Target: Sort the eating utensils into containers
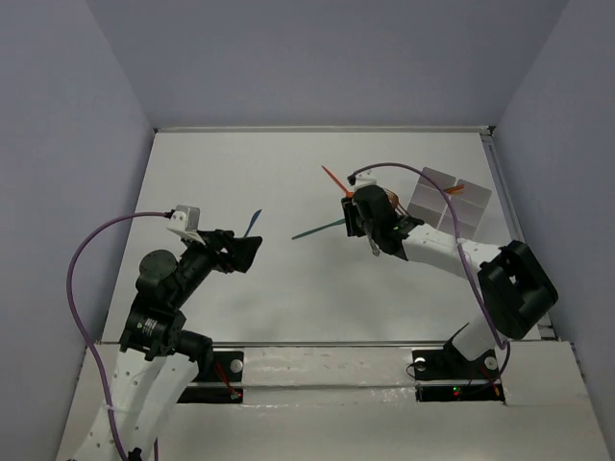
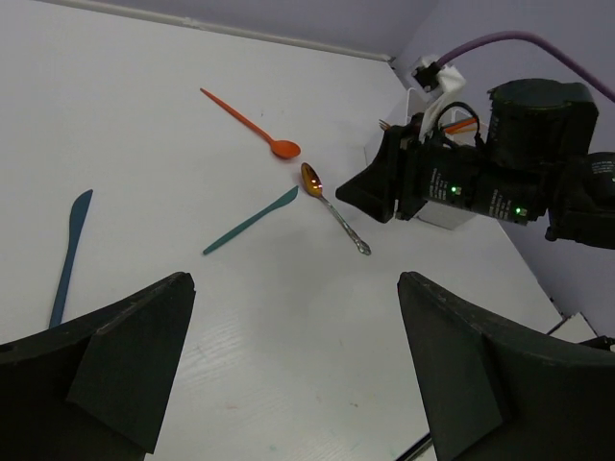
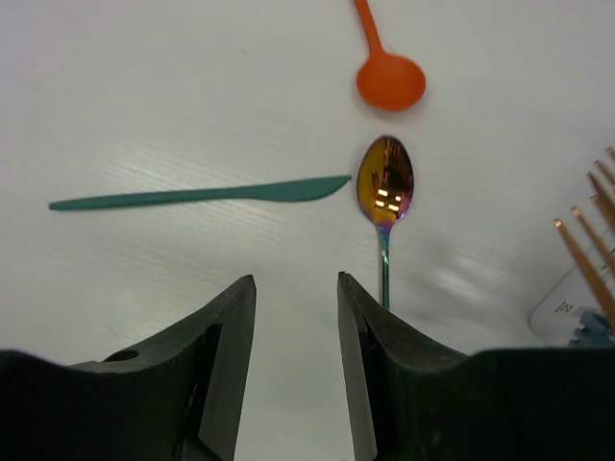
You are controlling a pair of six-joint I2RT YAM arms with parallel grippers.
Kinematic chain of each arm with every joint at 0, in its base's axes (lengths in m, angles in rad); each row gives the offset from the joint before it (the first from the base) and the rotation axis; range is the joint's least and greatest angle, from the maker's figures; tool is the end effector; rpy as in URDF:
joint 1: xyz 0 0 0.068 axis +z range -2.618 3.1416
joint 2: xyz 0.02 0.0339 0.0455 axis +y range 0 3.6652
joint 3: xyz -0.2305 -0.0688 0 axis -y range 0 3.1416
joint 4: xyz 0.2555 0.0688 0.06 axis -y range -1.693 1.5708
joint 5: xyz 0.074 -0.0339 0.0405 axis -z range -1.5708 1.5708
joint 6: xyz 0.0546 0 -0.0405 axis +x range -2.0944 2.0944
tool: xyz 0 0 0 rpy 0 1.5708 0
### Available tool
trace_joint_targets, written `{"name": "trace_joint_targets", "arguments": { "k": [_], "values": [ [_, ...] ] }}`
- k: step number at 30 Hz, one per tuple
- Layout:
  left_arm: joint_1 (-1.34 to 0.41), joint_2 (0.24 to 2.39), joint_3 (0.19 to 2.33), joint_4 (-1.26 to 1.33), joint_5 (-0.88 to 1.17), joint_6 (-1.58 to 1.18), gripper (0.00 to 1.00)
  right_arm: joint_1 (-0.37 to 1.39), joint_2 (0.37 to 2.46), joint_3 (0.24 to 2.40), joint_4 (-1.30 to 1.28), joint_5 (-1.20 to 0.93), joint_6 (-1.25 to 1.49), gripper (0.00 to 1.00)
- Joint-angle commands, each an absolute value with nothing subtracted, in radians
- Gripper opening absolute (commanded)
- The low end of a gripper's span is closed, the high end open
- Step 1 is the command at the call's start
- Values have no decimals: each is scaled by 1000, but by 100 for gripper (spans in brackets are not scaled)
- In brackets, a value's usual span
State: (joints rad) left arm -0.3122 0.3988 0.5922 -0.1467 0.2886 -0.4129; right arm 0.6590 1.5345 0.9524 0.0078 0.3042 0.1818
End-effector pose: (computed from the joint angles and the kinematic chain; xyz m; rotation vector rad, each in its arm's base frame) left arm 0.1599 -0.0679 0.3169 0.1589 1.5720 -0.7927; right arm 0.2977 0.2099 0.1850 -0.3282 2.0950 0.1735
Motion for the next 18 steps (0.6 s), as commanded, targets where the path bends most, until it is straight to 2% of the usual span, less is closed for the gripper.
{"name": "trace_joint_targets", "arguments": {
  "k": [1,15,18],
  "values": [
    [-307,406,614,-91,311,-407,99,660,1606,1032,-149,319,229,49],
    [-307,411,614,-91,316,-406,99,660,1811,1163,-271,520,299,49],
    [-307,408,614,-91,318,-405,99,638,1839,1173,-270,508,305,49]
  ]
}}
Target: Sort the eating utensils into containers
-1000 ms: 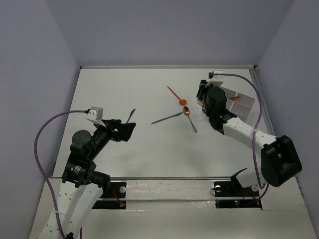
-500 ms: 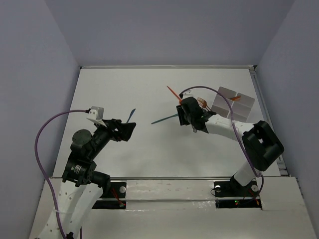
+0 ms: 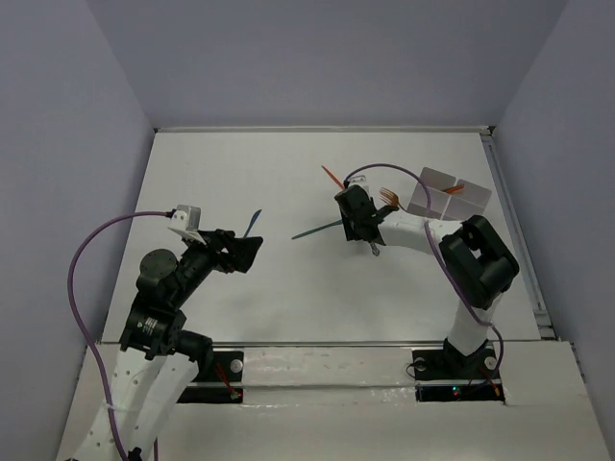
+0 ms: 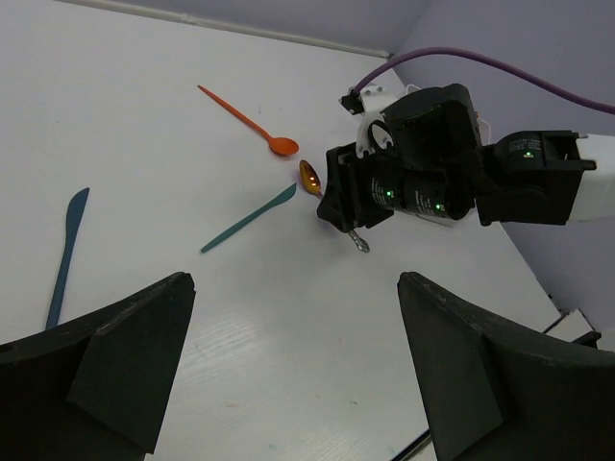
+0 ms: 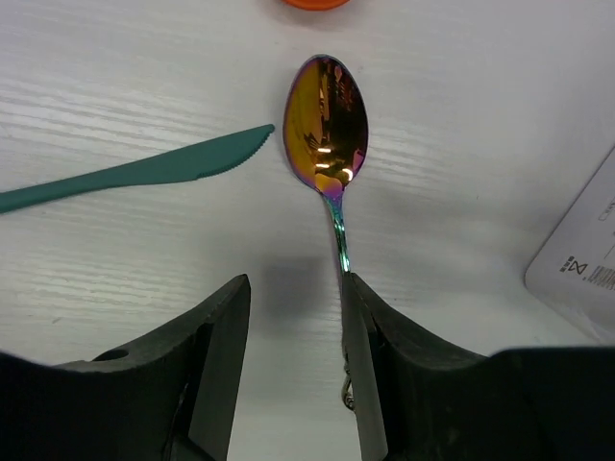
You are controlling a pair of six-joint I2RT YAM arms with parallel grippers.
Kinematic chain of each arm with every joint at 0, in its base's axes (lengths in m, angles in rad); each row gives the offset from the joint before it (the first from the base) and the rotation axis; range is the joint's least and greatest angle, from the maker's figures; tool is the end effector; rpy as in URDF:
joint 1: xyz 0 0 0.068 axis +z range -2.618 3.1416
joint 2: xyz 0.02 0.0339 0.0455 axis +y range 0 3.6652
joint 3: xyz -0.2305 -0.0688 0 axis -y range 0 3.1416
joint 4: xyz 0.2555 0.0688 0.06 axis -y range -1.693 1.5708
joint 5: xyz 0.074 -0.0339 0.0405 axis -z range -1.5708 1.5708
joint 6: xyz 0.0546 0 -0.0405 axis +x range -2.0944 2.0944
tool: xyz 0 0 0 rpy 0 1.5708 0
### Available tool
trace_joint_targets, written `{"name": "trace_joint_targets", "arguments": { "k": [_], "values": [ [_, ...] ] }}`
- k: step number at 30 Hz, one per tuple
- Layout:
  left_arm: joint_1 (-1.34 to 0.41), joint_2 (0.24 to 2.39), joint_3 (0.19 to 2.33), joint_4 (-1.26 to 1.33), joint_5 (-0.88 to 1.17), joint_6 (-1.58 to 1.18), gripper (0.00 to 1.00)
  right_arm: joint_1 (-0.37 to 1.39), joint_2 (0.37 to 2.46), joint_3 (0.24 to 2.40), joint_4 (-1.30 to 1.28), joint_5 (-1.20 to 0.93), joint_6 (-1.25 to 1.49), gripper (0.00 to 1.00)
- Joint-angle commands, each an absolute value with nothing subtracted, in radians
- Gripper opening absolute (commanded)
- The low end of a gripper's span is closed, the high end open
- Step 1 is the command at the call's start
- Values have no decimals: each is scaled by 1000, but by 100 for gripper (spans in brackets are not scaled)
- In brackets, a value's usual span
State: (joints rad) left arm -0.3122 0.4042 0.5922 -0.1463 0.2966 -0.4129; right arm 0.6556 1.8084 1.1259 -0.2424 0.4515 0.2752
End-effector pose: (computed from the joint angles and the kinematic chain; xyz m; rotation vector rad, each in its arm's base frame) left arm 0.1607 -0.0686 0.3161 0.1649 1.5774 -0.7984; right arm 0.3193 0.2155 0.1246 -0.2691 2.3611 -0.1304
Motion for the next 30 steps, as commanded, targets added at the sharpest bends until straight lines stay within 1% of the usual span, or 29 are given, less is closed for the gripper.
{"name": "trace_joint_targets", "arguments": {
  "k": [1,5,12,13,15,16,24,30],
  "values": [
    [-307,408,614,-92,316,-405,99,638,1845,1175,-270,503,307,49],
    [-307,410,614,-92,316,-405,99,617,1865,1174,-241,491,305,49],
    [-307,408,614,-91,314,-405,99,597,1896,1164,-216,387,299,48],
    [-307,410,615,-92,314,-405,99,597,1893,1160,-213,349,302,44],
    [-307,410,614,-91,313,-406,99,597,1875,1146,-206,319,313,38],
    [-307,410,614,-92,313,-405,99,597,1865,1138,-201,290,314,33],
    [-307,405,614,-92,314,-405,99,620,1755,1043,-195,189,357,16],
    [-307,403,614,-91,316,-407,99,647,1697,996,-241,212,397,15]
  ]
}}
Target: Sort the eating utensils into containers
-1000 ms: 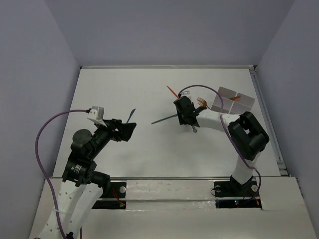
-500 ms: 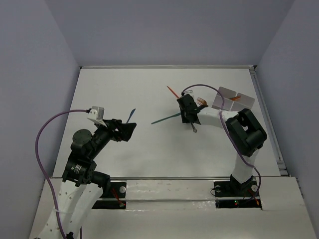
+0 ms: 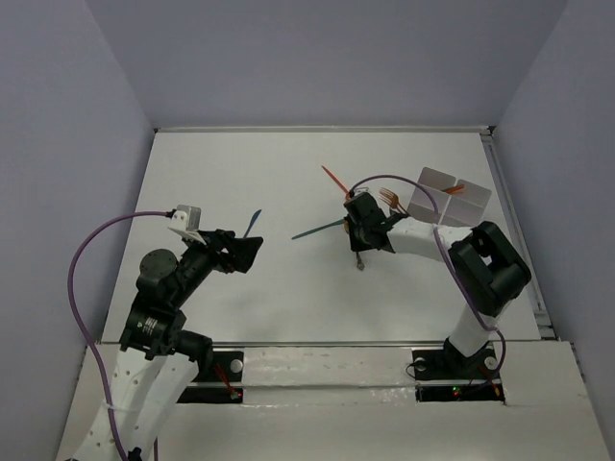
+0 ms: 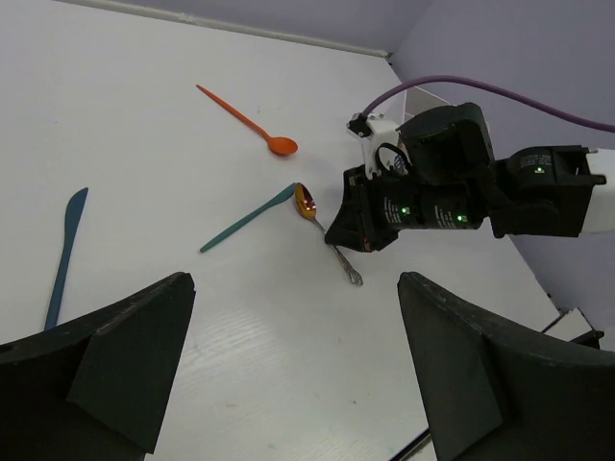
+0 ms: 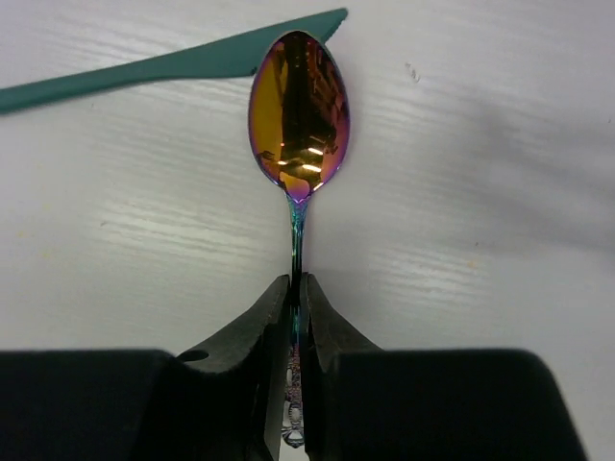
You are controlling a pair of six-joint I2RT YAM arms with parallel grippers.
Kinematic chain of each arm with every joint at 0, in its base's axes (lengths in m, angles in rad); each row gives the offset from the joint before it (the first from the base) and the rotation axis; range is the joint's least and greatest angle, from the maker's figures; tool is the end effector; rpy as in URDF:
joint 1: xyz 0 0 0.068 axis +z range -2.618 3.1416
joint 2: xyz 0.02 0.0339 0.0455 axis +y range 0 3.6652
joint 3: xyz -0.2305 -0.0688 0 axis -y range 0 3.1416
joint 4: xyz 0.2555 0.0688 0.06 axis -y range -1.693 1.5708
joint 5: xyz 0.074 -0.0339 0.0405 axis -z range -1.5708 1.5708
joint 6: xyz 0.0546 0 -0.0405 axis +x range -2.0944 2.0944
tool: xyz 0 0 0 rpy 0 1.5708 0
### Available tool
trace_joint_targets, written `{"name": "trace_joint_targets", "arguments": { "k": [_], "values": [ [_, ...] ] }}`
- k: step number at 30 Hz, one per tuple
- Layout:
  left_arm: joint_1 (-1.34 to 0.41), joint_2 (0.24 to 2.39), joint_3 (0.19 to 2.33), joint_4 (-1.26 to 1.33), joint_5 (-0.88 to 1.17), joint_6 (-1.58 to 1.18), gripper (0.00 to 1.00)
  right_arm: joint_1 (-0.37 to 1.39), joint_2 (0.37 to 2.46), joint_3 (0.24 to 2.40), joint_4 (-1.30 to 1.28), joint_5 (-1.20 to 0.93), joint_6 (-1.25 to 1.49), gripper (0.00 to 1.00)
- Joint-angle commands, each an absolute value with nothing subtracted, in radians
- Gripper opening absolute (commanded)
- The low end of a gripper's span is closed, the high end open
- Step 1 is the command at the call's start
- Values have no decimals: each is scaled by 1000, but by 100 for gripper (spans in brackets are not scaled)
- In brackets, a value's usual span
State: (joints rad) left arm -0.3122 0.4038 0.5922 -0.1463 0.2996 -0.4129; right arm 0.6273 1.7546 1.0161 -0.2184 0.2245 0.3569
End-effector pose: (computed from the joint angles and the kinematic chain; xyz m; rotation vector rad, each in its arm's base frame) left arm 0.1605 -0.0687 0.3162 0.1675 1.5771 -0.8006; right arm 0.3024 0.2043 0.1085 -0.2480 2.4850 0.1258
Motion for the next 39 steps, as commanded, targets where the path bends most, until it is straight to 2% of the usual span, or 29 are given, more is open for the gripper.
{"name": "trace_joint_targets", "arguments": {
  "k": [1,3,4,5,7,12,22,24,28,33,39],
  "values": [
    [-307,402,614,-89,316,-408,99,647,1692,989,-244,234,402,17],
    [-307,402,614,-89,316,-407,99,647,1707,1000,-265,258,403,25],
    [-307,402,614,-89,316,-407,99,647,1716,1018,-270,265,399,33],
    [-307,403,612,-89,316,-407,99,647,1726,1025,-270,265,396,36],
    [-307,402,614,-90,314,-408,99,647,1758,1046,-265,267,385,39],
    [-307,400,612,-90,314,-408,99,638,1830,1123,-272,275,370,40],
    [-307,396,614,-91,314,-408,99,638,1896,1170,-308,278,380,31],
    [-307,394,614,-91,316,-408,99,629,1904,1178,-314,281,380,27],
    [-307,391,614,-91,314,-407,99,629,1905,1189,-325,299,377,7],
    [-307,390,614,-91,316,-407,99,629,1818,1154,-301,305,364,7],
    [-307,377,614,-90,316,-407,99,629,1545,1040,-206,326,350,7]
  ]
}}
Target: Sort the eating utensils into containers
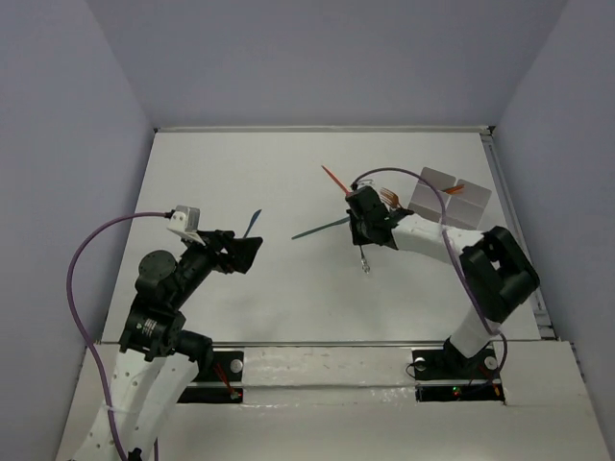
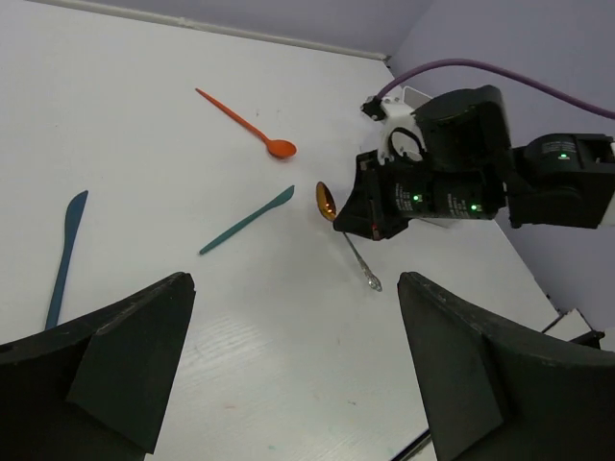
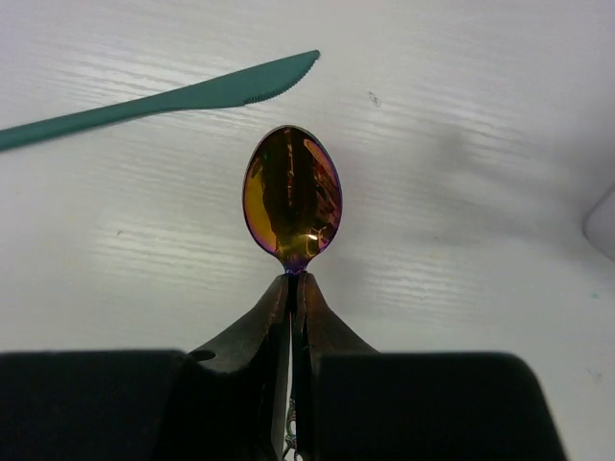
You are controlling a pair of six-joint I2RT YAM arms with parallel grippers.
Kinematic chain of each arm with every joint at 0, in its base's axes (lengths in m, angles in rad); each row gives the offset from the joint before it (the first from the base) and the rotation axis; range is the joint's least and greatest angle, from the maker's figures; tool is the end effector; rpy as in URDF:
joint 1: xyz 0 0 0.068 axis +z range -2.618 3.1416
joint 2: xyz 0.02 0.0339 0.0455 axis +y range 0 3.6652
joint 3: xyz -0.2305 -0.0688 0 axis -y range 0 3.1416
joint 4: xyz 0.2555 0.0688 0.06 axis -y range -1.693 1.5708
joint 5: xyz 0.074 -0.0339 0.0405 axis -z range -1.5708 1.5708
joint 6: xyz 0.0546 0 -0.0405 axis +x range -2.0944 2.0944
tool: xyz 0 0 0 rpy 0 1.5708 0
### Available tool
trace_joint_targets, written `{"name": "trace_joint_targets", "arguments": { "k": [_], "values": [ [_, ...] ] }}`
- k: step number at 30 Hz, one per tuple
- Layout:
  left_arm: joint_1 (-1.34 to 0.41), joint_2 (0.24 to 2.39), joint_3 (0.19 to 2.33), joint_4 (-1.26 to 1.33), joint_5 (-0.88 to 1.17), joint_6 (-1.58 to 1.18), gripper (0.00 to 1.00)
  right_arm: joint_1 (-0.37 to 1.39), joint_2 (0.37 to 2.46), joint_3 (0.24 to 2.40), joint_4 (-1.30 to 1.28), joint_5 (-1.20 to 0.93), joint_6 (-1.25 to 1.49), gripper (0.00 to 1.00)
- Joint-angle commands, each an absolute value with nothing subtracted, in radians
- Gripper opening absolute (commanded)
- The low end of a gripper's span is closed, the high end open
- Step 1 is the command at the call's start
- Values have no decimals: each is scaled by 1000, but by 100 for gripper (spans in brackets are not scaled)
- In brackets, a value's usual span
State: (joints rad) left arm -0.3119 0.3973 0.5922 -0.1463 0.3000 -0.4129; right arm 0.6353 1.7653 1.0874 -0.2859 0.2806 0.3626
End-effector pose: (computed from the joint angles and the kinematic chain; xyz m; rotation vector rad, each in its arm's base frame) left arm 0.1592 -0.0683 0.3172 0.1685 1.5705 -0.8010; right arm 0.3095 0.2094 0.1223 -0.2283 2.4710 0.0641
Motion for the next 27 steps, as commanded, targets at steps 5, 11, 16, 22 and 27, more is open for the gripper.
{"name": "trace_joint_targets", "arguments": {
  "k": [5,11,16,22,27],
  "values": [
    [-317,356,615,-94,304,-407,99,618,1373,980,-153,555,339,7],
    [-345,325,620,-101,288,-405,99,473,1161,882,13,709,327,7],
    [-376,310,621,-109,275,-405,99,356,1078,799,214,785,302,7],
    [-406,296,626,-114,267,-403,99,304,1088,690,506,1018,149,7],
    [-425,293,624,-114,267,-403,99,218,1134,629,679,1071,100,7]
  ]
}}
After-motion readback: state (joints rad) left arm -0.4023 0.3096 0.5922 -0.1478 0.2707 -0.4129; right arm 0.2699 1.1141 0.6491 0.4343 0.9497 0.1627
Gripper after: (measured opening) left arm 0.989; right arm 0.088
